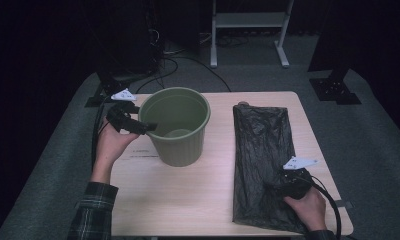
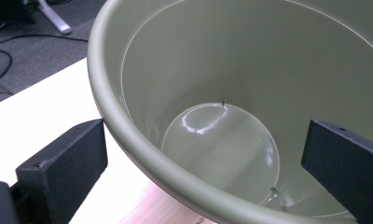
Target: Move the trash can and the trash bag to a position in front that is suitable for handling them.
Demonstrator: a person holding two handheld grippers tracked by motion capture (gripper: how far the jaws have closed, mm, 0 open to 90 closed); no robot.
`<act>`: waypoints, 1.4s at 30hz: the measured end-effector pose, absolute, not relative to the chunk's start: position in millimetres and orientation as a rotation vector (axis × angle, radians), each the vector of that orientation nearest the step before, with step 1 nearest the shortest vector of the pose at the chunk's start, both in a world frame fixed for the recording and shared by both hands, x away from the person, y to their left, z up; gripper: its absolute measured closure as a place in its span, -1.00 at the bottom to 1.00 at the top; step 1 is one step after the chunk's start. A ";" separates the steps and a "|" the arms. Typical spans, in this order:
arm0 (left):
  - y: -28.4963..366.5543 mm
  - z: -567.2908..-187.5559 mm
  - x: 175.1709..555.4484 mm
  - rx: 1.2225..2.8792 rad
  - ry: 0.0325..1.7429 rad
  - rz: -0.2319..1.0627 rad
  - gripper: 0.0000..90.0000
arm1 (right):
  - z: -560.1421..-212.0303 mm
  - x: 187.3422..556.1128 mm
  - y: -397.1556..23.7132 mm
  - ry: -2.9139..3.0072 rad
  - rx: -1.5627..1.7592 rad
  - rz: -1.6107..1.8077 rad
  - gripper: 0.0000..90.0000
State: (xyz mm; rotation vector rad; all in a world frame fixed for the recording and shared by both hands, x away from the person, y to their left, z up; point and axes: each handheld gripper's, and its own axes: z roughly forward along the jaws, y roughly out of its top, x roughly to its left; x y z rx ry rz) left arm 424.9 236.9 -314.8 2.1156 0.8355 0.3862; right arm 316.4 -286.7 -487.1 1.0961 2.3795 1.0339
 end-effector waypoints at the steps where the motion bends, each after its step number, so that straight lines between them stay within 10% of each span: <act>1: 234.7 -315.2 423.2 2.114 0.834 0.384 -1.00 | -487.1 316.4 -286.7 2.379 1.096 1.035 -0.80; 42: 177.1 -306.8 348.0 2.097 0.606 0.308 -1.00 | -487.1 316.2 -286.6 2.378 1.097 1.034 -0.80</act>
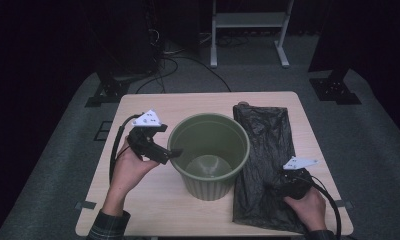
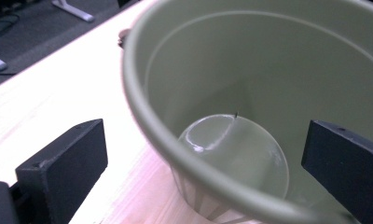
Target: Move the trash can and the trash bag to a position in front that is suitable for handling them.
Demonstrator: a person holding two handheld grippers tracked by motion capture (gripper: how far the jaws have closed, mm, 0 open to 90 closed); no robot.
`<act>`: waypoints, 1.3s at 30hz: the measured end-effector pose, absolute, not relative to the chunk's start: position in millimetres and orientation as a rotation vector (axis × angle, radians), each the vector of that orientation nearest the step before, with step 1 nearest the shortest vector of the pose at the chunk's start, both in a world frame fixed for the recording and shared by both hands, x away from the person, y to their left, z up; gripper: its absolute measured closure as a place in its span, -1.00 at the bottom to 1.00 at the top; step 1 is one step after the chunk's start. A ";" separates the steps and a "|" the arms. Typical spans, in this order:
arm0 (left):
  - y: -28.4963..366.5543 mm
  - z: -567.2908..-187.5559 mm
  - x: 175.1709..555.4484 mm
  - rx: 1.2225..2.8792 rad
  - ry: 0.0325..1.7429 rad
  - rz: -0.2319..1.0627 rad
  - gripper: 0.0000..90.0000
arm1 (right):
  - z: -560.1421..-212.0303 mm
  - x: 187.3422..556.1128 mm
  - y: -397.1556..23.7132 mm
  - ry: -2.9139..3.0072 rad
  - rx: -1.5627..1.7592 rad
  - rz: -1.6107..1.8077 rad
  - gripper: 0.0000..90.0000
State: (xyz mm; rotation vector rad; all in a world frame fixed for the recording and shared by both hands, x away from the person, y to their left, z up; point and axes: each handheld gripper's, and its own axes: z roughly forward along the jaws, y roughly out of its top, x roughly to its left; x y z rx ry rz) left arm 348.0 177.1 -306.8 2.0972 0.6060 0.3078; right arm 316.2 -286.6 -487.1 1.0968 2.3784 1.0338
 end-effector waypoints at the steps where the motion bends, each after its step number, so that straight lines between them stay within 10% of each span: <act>1: 180.3 -305.2 346.5 2.086 0.609 0.313 -1.00 | -487.1 316.2 -286.6 2.378 1.097 1.034 -0.80; 39: 215.7 -452.2 301.5 2.142 0.771 0.324 -1.00 | -487.0 316.2 -286.6 2.378 1.097 1.034 -0.80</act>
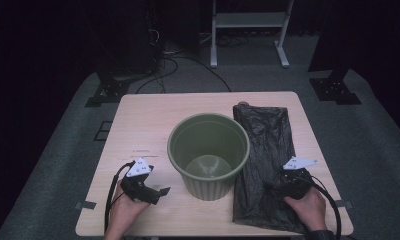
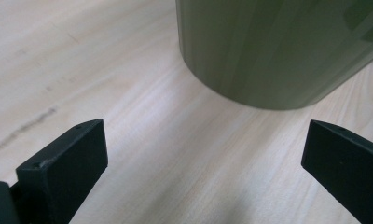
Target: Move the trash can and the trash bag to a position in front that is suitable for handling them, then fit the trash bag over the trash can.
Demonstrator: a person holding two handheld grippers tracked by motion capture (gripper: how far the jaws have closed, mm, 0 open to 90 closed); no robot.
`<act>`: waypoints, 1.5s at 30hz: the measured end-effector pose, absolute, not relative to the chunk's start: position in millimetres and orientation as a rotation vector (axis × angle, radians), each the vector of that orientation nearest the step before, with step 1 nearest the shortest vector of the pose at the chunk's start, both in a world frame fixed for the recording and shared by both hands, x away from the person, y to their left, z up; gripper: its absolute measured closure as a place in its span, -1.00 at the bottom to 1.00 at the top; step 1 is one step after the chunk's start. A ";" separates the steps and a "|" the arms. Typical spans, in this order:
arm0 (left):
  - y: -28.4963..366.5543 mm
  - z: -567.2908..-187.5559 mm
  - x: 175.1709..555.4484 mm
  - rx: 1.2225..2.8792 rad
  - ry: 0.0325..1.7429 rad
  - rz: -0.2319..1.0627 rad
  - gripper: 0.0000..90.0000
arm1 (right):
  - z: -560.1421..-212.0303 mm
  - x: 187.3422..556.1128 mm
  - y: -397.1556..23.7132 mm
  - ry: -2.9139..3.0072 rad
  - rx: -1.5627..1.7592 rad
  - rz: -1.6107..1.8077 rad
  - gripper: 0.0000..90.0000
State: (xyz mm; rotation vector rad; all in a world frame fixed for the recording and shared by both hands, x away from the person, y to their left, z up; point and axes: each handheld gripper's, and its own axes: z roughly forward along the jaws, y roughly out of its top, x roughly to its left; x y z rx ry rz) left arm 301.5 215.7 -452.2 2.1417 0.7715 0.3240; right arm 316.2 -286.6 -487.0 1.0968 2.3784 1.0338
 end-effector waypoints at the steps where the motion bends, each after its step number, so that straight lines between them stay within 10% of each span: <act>1: 216.0 -456.7 302.1 2.151 0.772 0.330 -1.00 | -487.0 316.2 -286.6 2.378 1.097 1.034 -0.80; 31: 212.2 -483.5 305.7 2.241 0.785 0.343 -1.00 | -486.7 314.7 -287.5 2.369 1.098 1.042 -0.70; 40: 212.2 -483.6 306.1 2.239 0.788 0.343 -1.00 | -483.9 310.6 -291.9 2.360 1.076 1.074 -0.03; 45: 212.2 -483.5 306.2 2.239 0.788 0.343 -1.00 | -482.3 307.1 -295.6 2.388 1.041 1.096 0.77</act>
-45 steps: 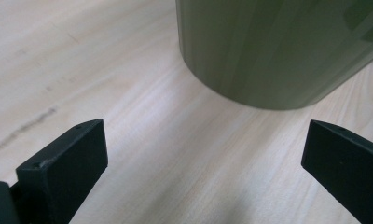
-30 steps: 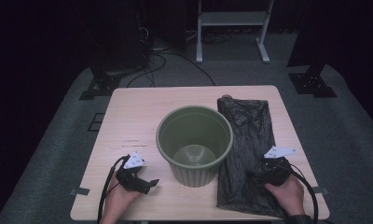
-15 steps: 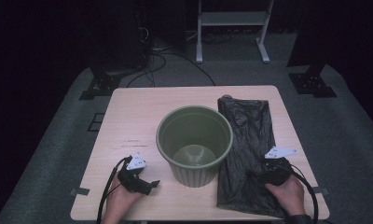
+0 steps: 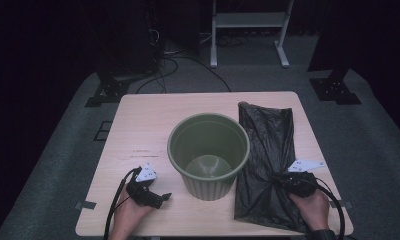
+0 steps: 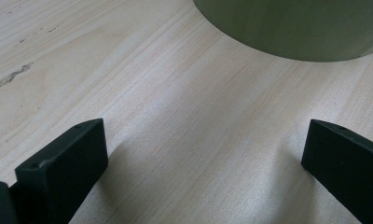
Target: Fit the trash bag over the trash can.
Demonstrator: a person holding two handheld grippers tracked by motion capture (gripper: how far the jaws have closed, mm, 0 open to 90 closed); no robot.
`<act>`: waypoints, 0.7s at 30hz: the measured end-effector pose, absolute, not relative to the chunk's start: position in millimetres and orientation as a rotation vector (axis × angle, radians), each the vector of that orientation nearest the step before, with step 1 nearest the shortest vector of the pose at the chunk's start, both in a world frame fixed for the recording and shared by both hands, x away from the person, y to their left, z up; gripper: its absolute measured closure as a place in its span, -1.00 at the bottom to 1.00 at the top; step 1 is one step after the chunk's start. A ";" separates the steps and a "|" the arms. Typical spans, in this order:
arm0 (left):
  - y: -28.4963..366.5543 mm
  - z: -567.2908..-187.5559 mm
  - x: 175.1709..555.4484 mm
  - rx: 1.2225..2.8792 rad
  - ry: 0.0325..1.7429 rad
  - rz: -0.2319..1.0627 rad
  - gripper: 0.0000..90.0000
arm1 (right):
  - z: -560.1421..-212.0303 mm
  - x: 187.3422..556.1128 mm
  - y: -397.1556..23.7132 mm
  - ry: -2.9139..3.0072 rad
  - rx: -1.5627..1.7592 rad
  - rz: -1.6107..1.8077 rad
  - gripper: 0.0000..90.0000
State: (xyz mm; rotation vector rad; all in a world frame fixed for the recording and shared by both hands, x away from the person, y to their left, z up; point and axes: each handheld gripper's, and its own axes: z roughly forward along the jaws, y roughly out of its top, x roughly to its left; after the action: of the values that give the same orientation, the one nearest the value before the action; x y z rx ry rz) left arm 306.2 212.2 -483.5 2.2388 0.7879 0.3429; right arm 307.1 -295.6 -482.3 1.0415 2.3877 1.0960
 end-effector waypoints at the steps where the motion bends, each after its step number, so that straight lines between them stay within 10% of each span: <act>1: 212.2 -483.5 306.3 2.239 0.788 0.343 -1.00 | -482.2 306.9 -296.2 2.393 1.041 1.100 0.86; 21: 212.2 -483.5 306.5 2.239 0.789 0.344 -1.00 | -478.5 278.7 -310.1 2.501 0.978 1.097 0.94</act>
State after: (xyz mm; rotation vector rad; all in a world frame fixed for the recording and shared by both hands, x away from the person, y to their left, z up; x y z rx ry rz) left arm 306.5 212.2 -483.5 2.2386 0.7890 0.3444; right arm 278.7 -310.1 -478.5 0.9784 2.5010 1.0970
